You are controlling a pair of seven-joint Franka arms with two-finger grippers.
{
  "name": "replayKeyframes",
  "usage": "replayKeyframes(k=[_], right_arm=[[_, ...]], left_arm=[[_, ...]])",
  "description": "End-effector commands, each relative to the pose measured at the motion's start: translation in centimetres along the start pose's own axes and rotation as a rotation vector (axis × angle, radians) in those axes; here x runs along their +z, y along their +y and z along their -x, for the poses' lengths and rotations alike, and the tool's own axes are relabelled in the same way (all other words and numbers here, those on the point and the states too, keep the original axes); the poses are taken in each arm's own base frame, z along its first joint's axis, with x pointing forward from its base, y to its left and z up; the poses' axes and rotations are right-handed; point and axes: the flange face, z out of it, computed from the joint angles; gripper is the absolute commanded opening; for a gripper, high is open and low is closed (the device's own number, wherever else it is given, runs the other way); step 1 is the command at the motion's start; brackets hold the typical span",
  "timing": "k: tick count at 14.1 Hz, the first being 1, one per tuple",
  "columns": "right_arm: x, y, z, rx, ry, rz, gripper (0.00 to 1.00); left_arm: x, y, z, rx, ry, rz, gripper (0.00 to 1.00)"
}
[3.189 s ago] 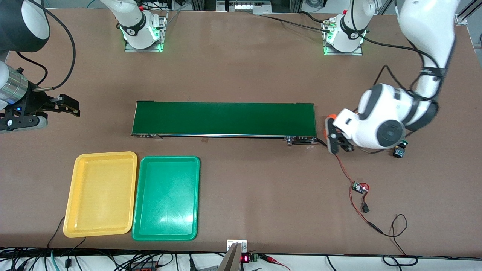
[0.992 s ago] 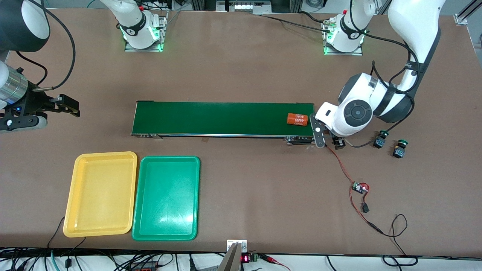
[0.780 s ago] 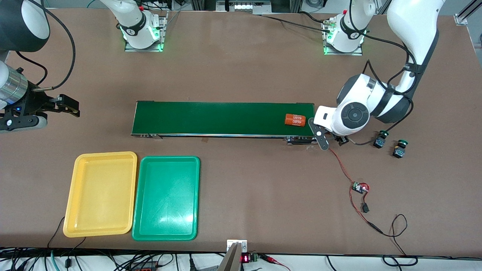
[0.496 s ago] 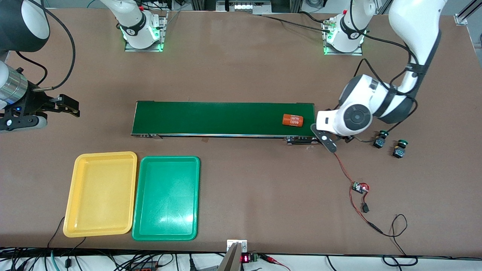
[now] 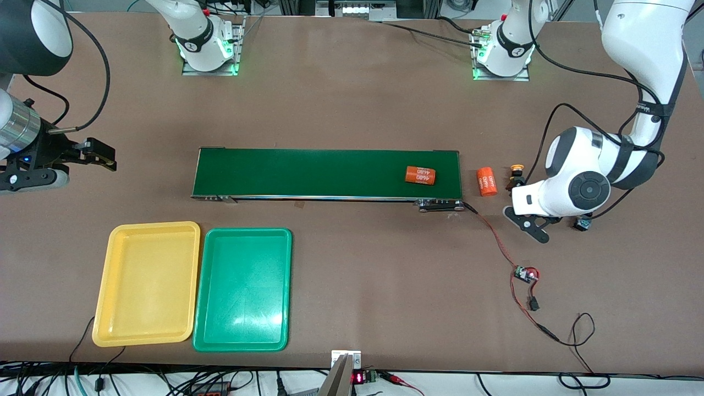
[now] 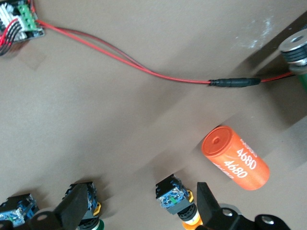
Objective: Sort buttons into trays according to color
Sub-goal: 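Open the left gripper and draw it back from the belt, then grasp the second orange cylinder with the left gripper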
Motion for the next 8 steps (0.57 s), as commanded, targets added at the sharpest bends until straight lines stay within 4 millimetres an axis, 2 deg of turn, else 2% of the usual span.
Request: replayKeyframes(k=[1,3,5,6,8], right_arm=[[-0.5,0.0,0.2,0.007,0.009,0.016,1.0],[-0.5,0.0,0.2,0.007,0.009,0.016,1.0],[-0.5,0.0,0.1,0.007,0.008,0.015,1.0],[-0.5,0.0,0.2,0.007,0.009,0.016,1.0],[-0.5,0.0,0.2,0.007,0.009,0.016,1.0]], left_arm=[[-0.4,0.6,0.3,-0.171,0.031,0.088,1.0],[0.1,1.5,0.4,-0.353,0.018,0.116,1.0],[1.4,4.0,0.2,-0.507,-0.008,0.111,1.0],[2.3,4.3,0.1,-0.558,0.009,0.11,1.0],[5.3,5.5,0.7,-0.577,0.045,0.112,1.0]])
